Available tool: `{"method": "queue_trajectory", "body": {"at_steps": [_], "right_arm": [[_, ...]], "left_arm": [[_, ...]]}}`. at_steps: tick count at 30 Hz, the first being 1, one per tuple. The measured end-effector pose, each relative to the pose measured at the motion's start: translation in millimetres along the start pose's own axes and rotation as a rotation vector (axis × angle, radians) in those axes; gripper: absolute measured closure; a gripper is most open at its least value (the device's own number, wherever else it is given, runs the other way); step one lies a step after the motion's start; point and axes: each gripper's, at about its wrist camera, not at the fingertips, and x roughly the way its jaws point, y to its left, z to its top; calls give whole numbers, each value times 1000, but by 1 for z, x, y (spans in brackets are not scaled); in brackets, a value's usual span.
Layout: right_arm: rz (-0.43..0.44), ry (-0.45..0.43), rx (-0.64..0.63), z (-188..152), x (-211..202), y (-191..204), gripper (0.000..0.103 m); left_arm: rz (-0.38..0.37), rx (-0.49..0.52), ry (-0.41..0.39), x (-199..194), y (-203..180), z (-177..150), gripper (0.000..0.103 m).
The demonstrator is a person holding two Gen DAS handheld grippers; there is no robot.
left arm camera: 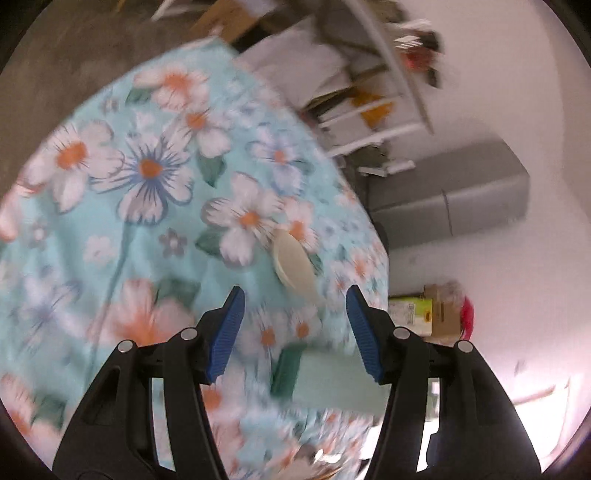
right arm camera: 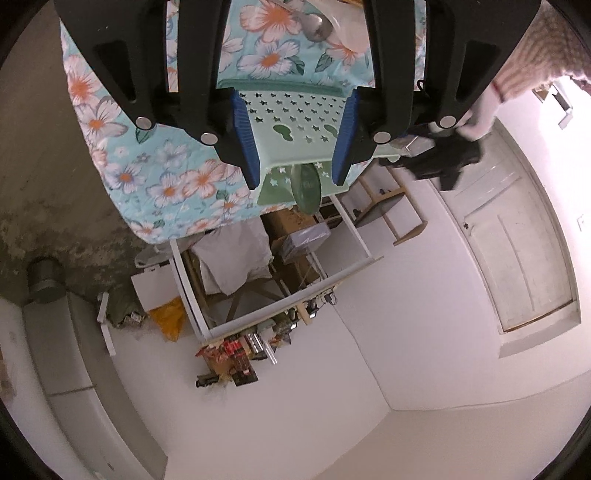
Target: Organize utensils
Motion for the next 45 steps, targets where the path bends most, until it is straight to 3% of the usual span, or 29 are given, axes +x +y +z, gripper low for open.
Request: {"method": "queue_trajectory", "body": {"at_steps": [3, 7, 10, 17, 19, 22, 27, 30, 35, 38, 45], "right_arm": [[4, 8, 22, -1, 5, -8, 63], [3, 22, 42, -3, 10, -18, 63], [2, 26, 59, -4, 12, -24, 63], [-2, 27, 93, -3, 11, -36, 63], [-5, 27, 92, -3, 11, -35, 63], [-8, 22, 88, -2, 7, -36, 63], [-22, 5, 80, 2, -4, -37, 63], [-27, -3, 85, 3, -9, -38, 63], [-28, -7, 90, 0, -11, -39, 63], [-30, -9, 88, -1, -13, -38, 63], [-38, -23, 93, -1, -24, -40, 63]], "left_arm": [[20, -103, 51, 30, 11, 20, 55], [86, -139, 84, 56, 11, 33, 70], [124, -132, 79, 64, 5, 38, 78], [175, -76, 104, 71, -19, 27, 79], [218, -51, 96, 75, -24, 29, 91], [253, -16, 71, 82, -33, 26, 100], [238, 182, -116, 55, -84, 7, 101], [252, 397, -259, 29, -130, -17, 101], [382, 783, -533, -15, -191, -79, 101], [473, 951, -672, -29, -211, -112, 101], [610, 1199, -877, -19, -231, -169, 101]]}}
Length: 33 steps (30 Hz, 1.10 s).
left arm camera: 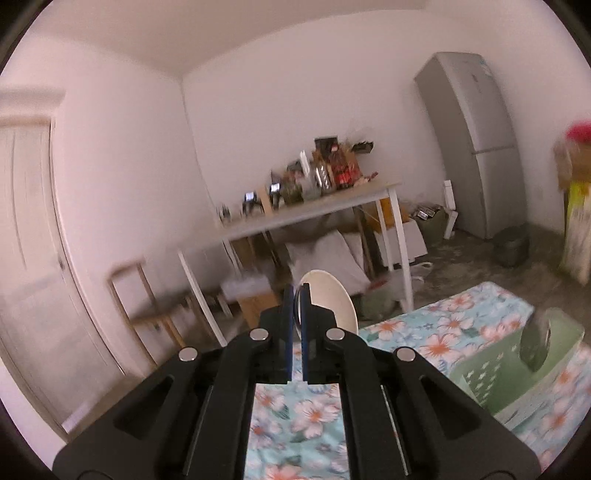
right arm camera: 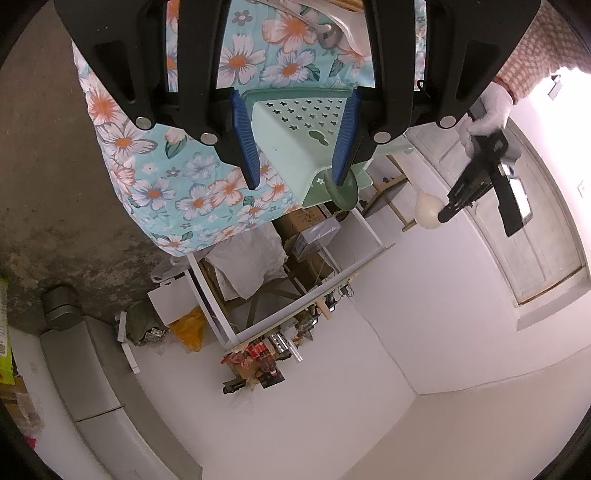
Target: Organize utensils
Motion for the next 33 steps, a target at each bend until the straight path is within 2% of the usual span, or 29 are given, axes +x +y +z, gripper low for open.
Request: {"method": "queue_trajectory", "body": {"at_steps": [4, 8, 11, 16, 27, 31, 33], "right_arm": [[-9, -10, 5, 0, -9, -1, 63], [-15, -20, 9, 1, -20, 1, 63], [-15, -22, 0, 0, -27, 7, 63], [-11, -39, -22, 0, -40, 19, 63], [-7, -18, -52, -4, -53, 37, 63], [2, -2, -70, -6, -54, 47, 63], [7, 0, -81, -5, -55, 51, 63]], "left_arm": [[-6, 50, -22, -16, -20, -5, 100], [-88, -30, -1, -32, -15, -8, 97], [-128, -44, 10, -40, -11, -17, 96], [-158, -53, 20, -49, -11, -27, 96], [-205, -187, 21, -82, 24, -43, 96], [-227, -228, 77, -77, 37, -53, 96], [-269, -311, 166, -59, 52, -62, 91]]}}
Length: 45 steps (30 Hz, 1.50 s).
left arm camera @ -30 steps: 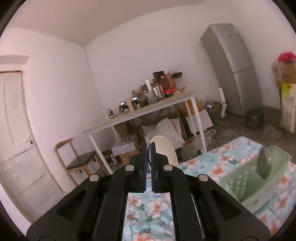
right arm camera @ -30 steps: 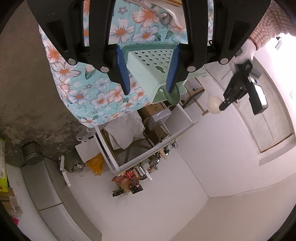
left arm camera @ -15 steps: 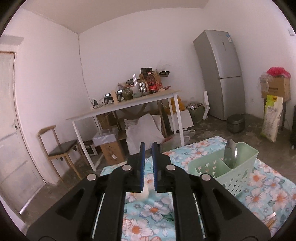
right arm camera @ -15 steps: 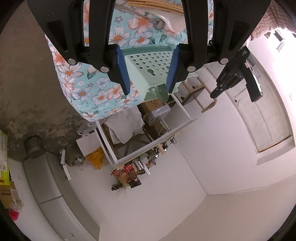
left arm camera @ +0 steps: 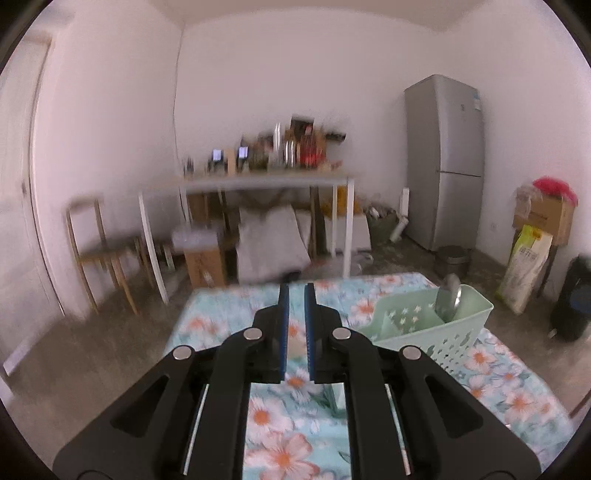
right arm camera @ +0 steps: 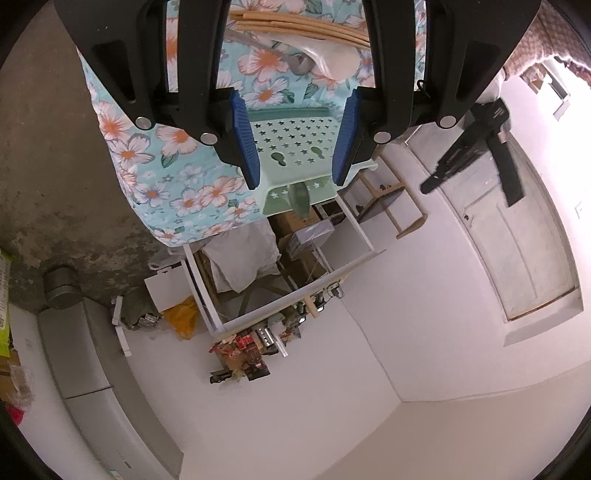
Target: Organize utensils
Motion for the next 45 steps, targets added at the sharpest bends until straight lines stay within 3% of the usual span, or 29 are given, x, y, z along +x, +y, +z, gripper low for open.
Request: {"method": "queue_trajectory", "body": {"at_steps": [4, 8, 11, 15, 18, 21, 24, 28, 32, 35, 39, 45], "right_arm": [[5, 18, -5, -1, 7, 4, 61], [18, 61, 15, -5, 26, 1, 60], [16, 83, 16, -8, 39, -1, 60], [5, 116, 34, -12, 59, -11, 60], [-4, 132, 56, -15, 69, -20, 60], [-12, 137, 70, -16, 72, -24, 60], [-17, 132, 70, -16, 70, -24, 60], [-29, 117, 58, -14, 63, -21, 60], [-29, 98, 61, -12, 56, -19, 60], [-13, 87, 63, -11, 53, -12, 60], [7, 79, 49, -11, 50, -2, 60], [0, 66, 29, -10, 40, 5, 60]], "left_arm": [[-111, -274, 182, 45, 58, -2, 75], [-223, -546, 419, 120, 108, -24, 73], [-240, -707, 544, 171, 128, -51, 73], [-232, -749, 622, 211, 135, -70, 73], [-181, -747, 636, 230, 135, -77, 76], [-131, -672, 596, 233, 127, -70, 96], [-55, -549, 510, 218, 117, -53, 96], [60, -323, 240, 158, 100, -2, 96], [173, -63, -90, 62, 69, 47, 97], [217, 100, -250, 11, 43, 62, 97], [244, 335, -379, -27, -3, 55, 97], [290, 677, -491, -29, -72, 8, 97]]}}
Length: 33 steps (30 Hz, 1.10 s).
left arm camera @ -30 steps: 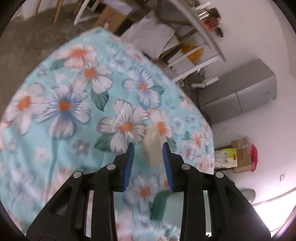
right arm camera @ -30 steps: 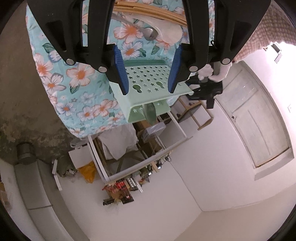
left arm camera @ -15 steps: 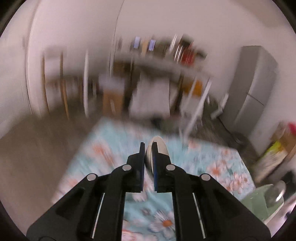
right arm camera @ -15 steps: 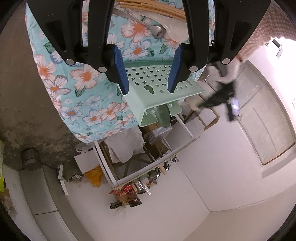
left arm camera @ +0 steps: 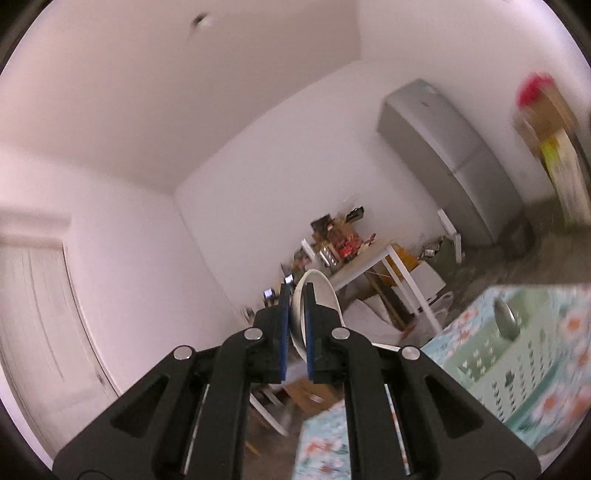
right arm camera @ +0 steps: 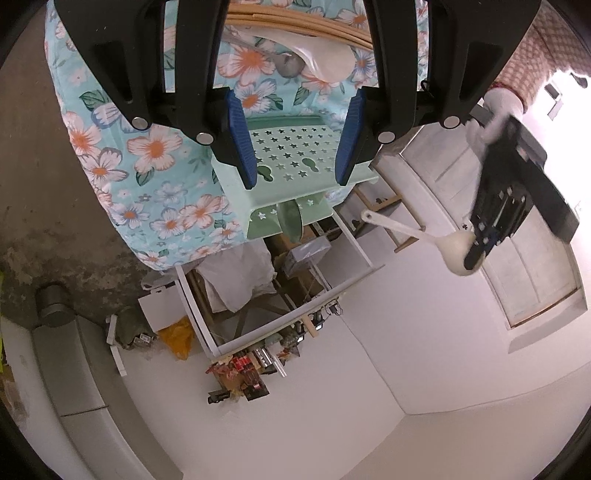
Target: Organize utensils
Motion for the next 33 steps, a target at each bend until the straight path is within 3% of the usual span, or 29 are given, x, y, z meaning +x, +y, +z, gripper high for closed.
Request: {"method": "queue_trajectory", "body": {"at_steps": [7, 16, 20, 21, 23, 25, 27, 29, 33], "right_arm": [[-29, -6, 23, -2, -9, -12, 60], [-42, 8, 41, -6, -7, -21, 60], [-49, 19, 57, -7, -4, -24, 60], [-50, 21, 61, -7, -3, -25, 60], [-51, 27, 66, -8, -2, -27, 60], [-51, 32, 65, -10, -2, -26, 60], [-52, 36, 65, -10, -1, -25, 60], [-51, 39, 67, -11, 0, -25, 60], [-47, 43, 67, -13, 1, -24, 60]], "left_arm": [[-59, 37, 15, -1, -24, 4, 97], [-147, 7, 125, 12, -33, -16, 96], [-232, -27, 233, 28, -42, -30, 96], [-284, -63, 288, 36, -42, -35, 93], [-414, -239, 414, 58, -31, -47, 86], [-522, -475, 527, 79, -11, -65, 63], [-587, -691, 569, 90, 13, -82, 59], [-601, -847, 590, 95, 33, -97, 53], [-565, -1005, 590, 87, 62, -120, 49]]}}
